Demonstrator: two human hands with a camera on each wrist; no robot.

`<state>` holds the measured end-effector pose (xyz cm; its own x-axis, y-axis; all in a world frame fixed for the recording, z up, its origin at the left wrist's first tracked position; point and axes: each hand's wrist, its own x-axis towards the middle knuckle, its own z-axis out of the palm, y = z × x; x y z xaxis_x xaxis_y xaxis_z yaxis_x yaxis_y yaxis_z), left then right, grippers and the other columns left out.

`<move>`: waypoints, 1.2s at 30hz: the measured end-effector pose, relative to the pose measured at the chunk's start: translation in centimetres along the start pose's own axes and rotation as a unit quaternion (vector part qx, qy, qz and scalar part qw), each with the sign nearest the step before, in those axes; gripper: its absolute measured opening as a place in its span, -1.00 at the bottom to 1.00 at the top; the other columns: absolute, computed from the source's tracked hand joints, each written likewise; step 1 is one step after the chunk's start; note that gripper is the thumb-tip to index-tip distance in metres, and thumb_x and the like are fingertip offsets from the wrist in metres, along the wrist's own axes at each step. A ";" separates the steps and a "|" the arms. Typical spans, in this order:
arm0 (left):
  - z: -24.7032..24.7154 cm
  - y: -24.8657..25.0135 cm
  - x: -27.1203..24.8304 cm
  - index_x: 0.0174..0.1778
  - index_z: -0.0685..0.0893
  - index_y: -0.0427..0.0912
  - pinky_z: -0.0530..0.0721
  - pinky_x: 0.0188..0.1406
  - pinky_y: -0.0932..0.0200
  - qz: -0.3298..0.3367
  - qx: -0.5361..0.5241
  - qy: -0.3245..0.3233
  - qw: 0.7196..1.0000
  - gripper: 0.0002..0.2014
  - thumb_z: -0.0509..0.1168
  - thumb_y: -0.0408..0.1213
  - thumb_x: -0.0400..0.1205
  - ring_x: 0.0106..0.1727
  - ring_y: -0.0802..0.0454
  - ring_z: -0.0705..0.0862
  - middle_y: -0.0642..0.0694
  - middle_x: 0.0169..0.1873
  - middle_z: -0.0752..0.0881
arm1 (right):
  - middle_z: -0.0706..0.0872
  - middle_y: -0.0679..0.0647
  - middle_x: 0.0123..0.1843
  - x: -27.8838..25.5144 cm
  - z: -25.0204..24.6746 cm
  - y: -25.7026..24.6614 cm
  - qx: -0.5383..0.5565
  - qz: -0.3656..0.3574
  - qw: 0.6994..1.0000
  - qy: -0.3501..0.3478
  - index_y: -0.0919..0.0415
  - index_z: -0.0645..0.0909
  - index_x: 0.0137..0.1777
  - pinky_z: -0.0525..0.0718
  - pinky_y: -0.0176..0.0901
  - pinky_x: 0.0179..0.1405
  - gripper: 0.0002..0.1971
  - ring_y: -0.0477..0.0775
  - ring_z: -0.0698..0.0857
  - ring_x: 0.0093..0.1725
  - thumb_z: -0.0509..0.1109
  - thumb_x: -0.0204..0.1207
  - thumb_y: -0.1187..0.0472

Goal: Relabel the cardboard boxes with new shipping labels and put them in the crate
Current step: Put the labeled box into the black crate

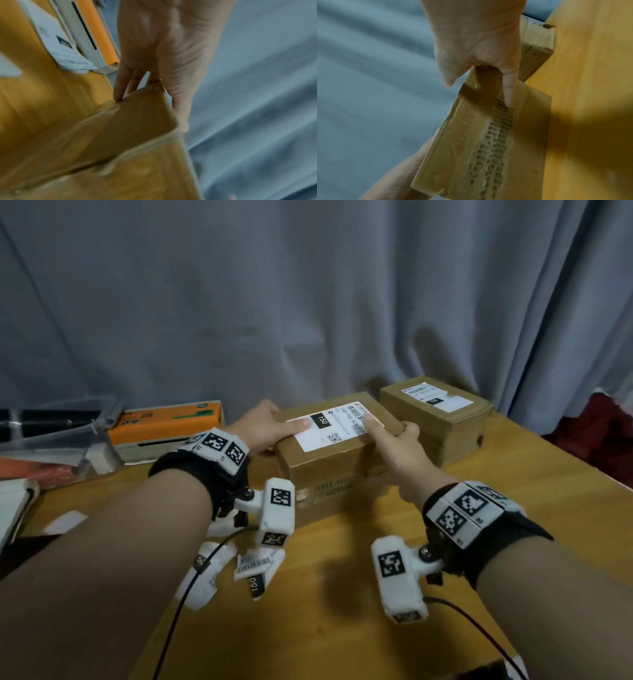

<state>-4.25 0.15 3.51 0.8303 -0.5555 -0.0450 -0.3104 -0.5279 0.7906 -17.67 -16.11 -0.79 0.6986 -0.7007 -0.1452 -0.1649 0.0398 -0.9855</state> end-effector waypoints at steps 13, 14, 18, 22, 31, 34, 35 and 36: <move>3.6 4.0 -6.4 0.12 0.52 -0.21 0.68 0.12 -0.15 0.125 0.005 0.088 0.988 -0.61 0.21 0.08 0.64 0.06 -0.12 0.67 -0.16 0.03 0.68 | 0.64 -0.02 0.11 -2.8 -4.5 -0.2 0.133 -0.129 0.975 0.123 0.12 0.35 0.33 0.72 0.03 0.15 -0.47 0.01 0.69 0.10 0.46 0.46 -0.03; 3.8 4.3 -6.9 0.21 0.51 -0.18 0.69 0.13 -0.09 0.131 -0.011 0.072 0.989 -0.54 0.27 0.11 0.59 0.09 -0.04 0.67 -0.09 0.10 0.66 | 0.63 -0.03 0.15 -3.5 -4.5 -0.8 0.156 -0.134 0.972 0.113 0.14 0.32 0.39 0.70 -0.04 0.17 -0.38 -0.01 0.68 0.12 0.51 0.42 -0.01; 6.1 6.0 -8.7 0.33 0.41 -0.12 0.74 0.07 -0.12 0.128 -0.069 0.006 0.989 -0.42 0.45 0.03 0.49 0.14 0.00 0.68 -0.04 0.18 0.61 | 0.75 0.07 0.13 -5.8 -5.3 -2.1 0.100 -0.164 0.979 0.069 0.25 0.51 0.33 0.72 0.08 0.16 -0.44 0.06 0.75 0.08 0.58 0.36 0.15; 9.8 8.3 -10.3 0.18 0.40 -0.17 0.74 0.04 -0.13 0.147 -0.109 0.002 0.983 -0.56 0.32 0.05 0.58 0.08 -0.05 0.70 -0.10 0.09 0.66 | 0.69 -0.04 0.14 -8.7 -9.6 -2.0 0.025 -0.205 0.972 0.112 0.20 0.42 0.37 0.72 -0.03 0.16 -0.37 -0.01 0.71 0.13 0.59 0.36 0.08; 24.4 14.7 -14.8 0.48 0.29 -0.10 0.56 0.33 -0.01 0.211 -0.081 -0.096 0.969 -0.37 0.18 0.20 0.59 0.31 -0.04 0.59 -0.05 0.34 0.59 | 0.68 -0.18 0.10 -14.4 -22.2 3.4 -0.130 -0.178 0.918 0.330 0.05 0.43 0.32 0.62 -0.24 0.00 -0.30 -0.15 0.66 0.06 0.50 0.26 -0.27; 30.5 17.4 -16.6 0.60 0.14 -0.08 0.45 0.44 -0.05 0.253 -0.057 -0.144 0.955 -0.27 0.15 0.20 0.58 0.44 -0.14 0.46 -0.20 0.47 0.42 | 0.70 -0.15 0.19 -15.7 -26.9 6.2 -0.115 -0.147 0.870 0.457 0.00 0.38 0.41 0.65 -0.03 0.14 -0.20 -0.06 0.69 0.14 0.39 0.22 -0.39; 32.5 18.4 -17.2 0.61 0.12 -0.08 0.41 0.47 -0.05 0.272 -0.049 -0.159 0.948 -0.29 0.14 0.16 0.60 0.46 -0.17 0.42 -0.22 0.48 0.39 | 0.70 -0.15 0.22 -16.2 -28.5 7.2 -0.098 -0.138 0.855 0.490 0.00 0.35 0.45 0.65 0.00 0.17 -0.16 -0.05 0.69 0.17 0.38 0.22 -0.40; 34.6 19.2 -17.8 0.61 0.13 -0.08 0.42 0.47 -0.07 0.293 -0.044 -0.176 0.939 -0.32 0.12 0.12 0.61 0.45 -0.18 0.42 -0.23 0.47 0.40 | 0.69 -0.13 0.25 -16.5 -30.1 8.3 -0.079 -0.129 0.842 0.519 0.01 0.32 0.48 0.65 0.02 0.19 -0.13 -0.04 0.69 0.19 0.36 0.22 -0.41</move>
<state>-41.02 -22.30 -1.64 0.3206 -0.9199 0.2259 -0.6139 -0.0202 0.7891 -51.56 -25.62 -3.98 -0.2452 -0.9198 0.3062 -0.2483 -0.2457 -0.9370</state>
